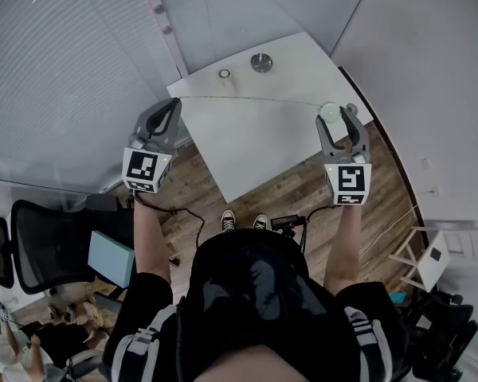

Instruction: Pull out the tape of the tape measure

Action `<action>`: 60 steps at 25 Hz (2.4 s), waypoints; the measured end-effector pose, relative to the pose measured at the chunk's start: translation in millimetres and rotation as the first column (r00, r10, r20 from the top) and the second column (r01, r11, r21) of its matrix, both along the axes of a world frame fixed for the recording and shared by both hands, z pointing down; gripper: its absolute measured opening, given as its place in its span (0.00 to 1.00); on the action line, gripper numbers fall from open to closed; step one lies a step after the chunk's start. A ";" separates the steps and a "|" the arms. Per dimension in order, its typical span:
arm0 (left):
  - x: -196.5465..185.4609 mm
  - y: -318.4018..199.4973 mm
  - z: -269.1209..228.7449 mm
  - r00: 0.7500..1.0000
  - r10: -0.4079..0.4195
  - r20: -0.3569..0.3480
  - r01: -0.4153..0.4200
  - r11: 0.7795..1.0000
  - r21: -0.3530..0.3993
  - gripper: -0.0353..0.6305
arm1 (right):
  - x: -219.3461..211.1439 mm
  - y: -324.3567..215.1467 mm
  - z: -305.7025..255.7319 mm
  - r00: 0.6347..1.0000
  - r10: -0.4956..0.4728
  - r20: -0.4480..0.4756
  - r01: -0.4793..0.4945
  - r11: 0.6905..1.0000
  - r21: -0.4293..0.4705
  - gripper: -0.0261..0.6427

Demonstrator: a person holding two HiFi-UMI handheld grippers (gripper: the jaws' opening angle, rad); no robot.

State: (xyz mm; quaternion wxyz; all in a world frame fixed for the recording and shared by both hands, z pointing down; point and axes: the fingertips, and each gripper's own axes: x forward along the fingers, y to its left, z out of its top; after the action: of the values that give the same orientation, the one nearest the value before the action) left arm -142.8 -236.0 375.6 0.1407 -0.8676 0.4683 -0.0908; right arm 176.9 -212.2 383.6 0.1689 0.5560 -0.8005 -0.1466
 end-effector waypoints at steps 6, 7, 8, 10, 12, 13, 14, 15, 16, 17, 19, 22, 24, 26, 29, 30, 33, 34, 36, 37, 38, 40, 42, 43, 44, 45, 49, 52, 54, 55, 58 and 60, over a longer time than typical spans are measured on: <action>-18.8 -4.0 0.9 0.997 -0.070 -0.031 0.070 0.998 0.001 0.06 | 13.8 -0.7 -1.4 0.999 0.046 0.022 -0.046 0.999 0.002 0.36; -20.9 -5.0 1.7 0.996 -0.079 -0.036 0.079 0.997 0.000 0.06 | 14.1 -1.0 -1.3 0.999 0.048 0.024 -0.048 0.999 0.001 0.36; -21.7 -6.2 2.5 0.995 -0.087 -0.039 0.087 0.996 0.000 0.06 | 13.4 -1.4 -1.1 0.998 0.048 0.027 -0.048 0.999 0.001 0.36; -19.2 -8.0 4.3 0.995 -0.093 -0.044 0.093 0.996 0.000 0.06 | 9.4 -2.1 -0.1 0.999 0.043 0.029 -0.043 0.999 0.000 0.36; -13.0 -9.3 6.7 0.995 -0.090 -0.049 0.090 0.996 -0.001 0.06 | 2.9 -3.6 2.1 0.999 0.033 0.025 -0.033 0.999 -0.002 0.36; -9.5 -10.3 8.1 0.995 -0.087 -0.051 0.087 0.996 0.000 0.06 | -0.2 -4.8 3.7 0.999 0.029 0.022 -0.029 1.000 -0.004 0.36; -6.2 -11.4 9.3 0.995 -0.086 -0.055 0.086 0.996 0.000 0.06 | -2.5 -5.9 5.6 0.999 0.029 0.018 -0.028 1.000 -0.007 0.36; -3.6 -12.6 10.1 0.994 -0.088 -0.060 0.088 0.996 0.001 0.06 | -3.9 -6.8 7.2 0.999 0.030 0.015 -0.030 0.999 -0.011 0.36; -2.2 -13.6 10.7 0.993 -0.094 -0.066 0.094 0.996 0.001 0.06 | -4.8 -7.6 7.8 0.999 0.032 0.015 -0.032 0.999 -0.012 0.36; -1.7 -14.6 11.1 0.992 -0.099 -0.073 0.100 0.995 0.002 0.06 | -5.0 -8.1 7.9 0.999 0.034 0.017 -0.034 0.999 -0.013 0.36; -1.4 -15.5 12.0 0.991 -0.106 -0.086 0.107 0.994 0.001 0.06 | -4.5 -8.4 8.3 0.999 0.037 0.022 -0.036 0.999 -0.017 0.36; -0.5 -16.0 13.3 0.989 -0.112 -0.093 0.112 0.994 0.000 0.06 | -4.1 -8.2 9.1 0.999 0.037 0.022 -0.037 0.999 -0.021 0.36; -0.5 -16.9 15.1 0.989 -0.117 -0.096 0.117 0.993 -0.003 0.06 | -3.5 -8.5 9.9 0.999 0.039 0.021 -0.039 0.999 -0.022 0.36; -1.0 -18.2 17.3 0.988 -0.122 -0.096 0.122 0.993 -0.003 0.06 | -3.8 -9.4 11.6 0.999 0.041 0.018 -0.041 0.999 -0.024 0.36; -1.6 -20.4 19.3 0.987 -0.131 -0.093 0.132 0.991 -0.002 0.06 | -4.4 -11.7 13.5 0.999 0.043 0.024 -0.043 0.999 -0.026 0.36; -1.5 -21.0 19.6 0.987 -0.134 -0.091 0.135 0.991 -0.001 0.06 | -4.7 -12.5 13.7 0.999 0.042 0.027 -0.041 0.999 -0.026 0.36; -1.4 -22.8 21.2 0.986 -0.139 -0.094 0.139 0.990 -0.001 0.06 | -4.5 -14.5 13.9 0.999 0.043 0.032 -0.043 0.999 -0.026 0.36; -1.3 -23.3 21.4 0.986 -0.140 -0.096 0.140 0.990 -0.001 0.06 | -4.3 -15.1 13.6 0.998 0.045 0.034 -0.044 0.999 -0.026 0.36; -1.0 -24.3 21.6 0.985 -0.144 -0.099 0.144 0.990 -0.003 0.06 | -4.1 -16.4 12.9 0.998 0.048 0.041 -0.047 0.999 -0.027 0.36; -0.7 -24.9 22.0 0.984 -0.146 -0.100 0.146 0.989 -0.004 0.06 | -3.9 -17.2 12.9 0.998 0.049 0.045 -0.048 0.998 -0.027 0.36; -0.4 -25.7 22.8 0.984 -0.147 -0.102 0.147 0.989 -0.006 0.06 | -3.6 -18.1 13.4 0.997 0.050 0.050 -0.049 0.998 -0.029 0.36; 0.6 -27.7 25.4 0.984 -0.149 -0.103 0.148 0.989 -0.012 0.06 | -2.3 -20.4 17.1 0.997 0.051 0.060 -0.049 0.998 -0.037 0.36; 2.1 -30.6 31.9 0.984 -0.148 -0.099 0.146 0.989 -0.026 0.06 | -0.7 -23.3 24.6 0.996 0.053 0.066 -0.050 0.997 -0.053 0.36; 2.9 -32.7 36.9 0.984 -0.148 -0.096 0.145 0.989 -0.037 0.06 | 0.1 -25.2 30.0 0.996 0.055 0.067 -0.051 0.997 -0.064 0.36; 4.0 -35.3 42.6 0.985 -0.147 -0.093 0.143 0.988 -0.050 0.06 | 0.9 -27.4 36.3 0.996 0.057 0.066 -0.052 0.996 -0.077 0.36; 5.1 -38.4 49.2 0.985 -0.147 -0.091 0.142 0.988 -0.063 0.06 | 1.8 -29.6 43.6 0.996 0.060 0.066 -0.054 0.994 -0.092 0.36; 8.3 -52.3 86.3 0.986 -0.154 -0.059 0.145 0.980 -0.133 0.06 | 5.6 -39.5 80.2 0.994 0.075 0.084 -0.059 0.983 -0.175 0.36; 12.9 -61.4 114.9 0.987 -0.152 -0.041 0.142 0.971 -0.192 0.06 | 10.0 -48.3 112.9 0.990 0.093 0.107 -0.064 0.967 -0.248 0.36; 16.5 -65.6 134.3 0.989 -0.148 -0.028 0.138 0.962 -0.237 0.06 | 12.2 -53.3 134.7 0.988 0.104 0.111 -0.067 0.954 -0.294 0.36; 17.9 -67.9 144.9 0.989 -0.147 -0.022 0.136 0.956 -0.261 0.06 | 12.7 -56.0 146.3 0.988 0.107 0.108 -0.068 0.946 -0.317 0.36; 23.5 -75.4 183.5 0.990 -0.141 -0.007 0.130 0.931 -0.342 0.06 | 13.2 -65.6 184.0 0.988 0.115 0.108 -0.064 0.917 -0.395 0.36; 28.4 -79.4 213.9 0.991 -0.134 0.000 0.122 0.903 -0.411 0.06 | 12.6 -71.7 210.3 0.986 0.122 0.110 -0.060 0.891 -0.450 0.36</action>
State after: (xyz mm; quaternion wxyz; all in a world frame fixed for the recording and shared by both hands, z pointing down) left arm -114.4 -315.4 589.5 -0.0572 -0.8464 0.4966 -0.1837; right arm 189.5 -283.9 594.0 0.2434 0.5483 -0.7954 0.0865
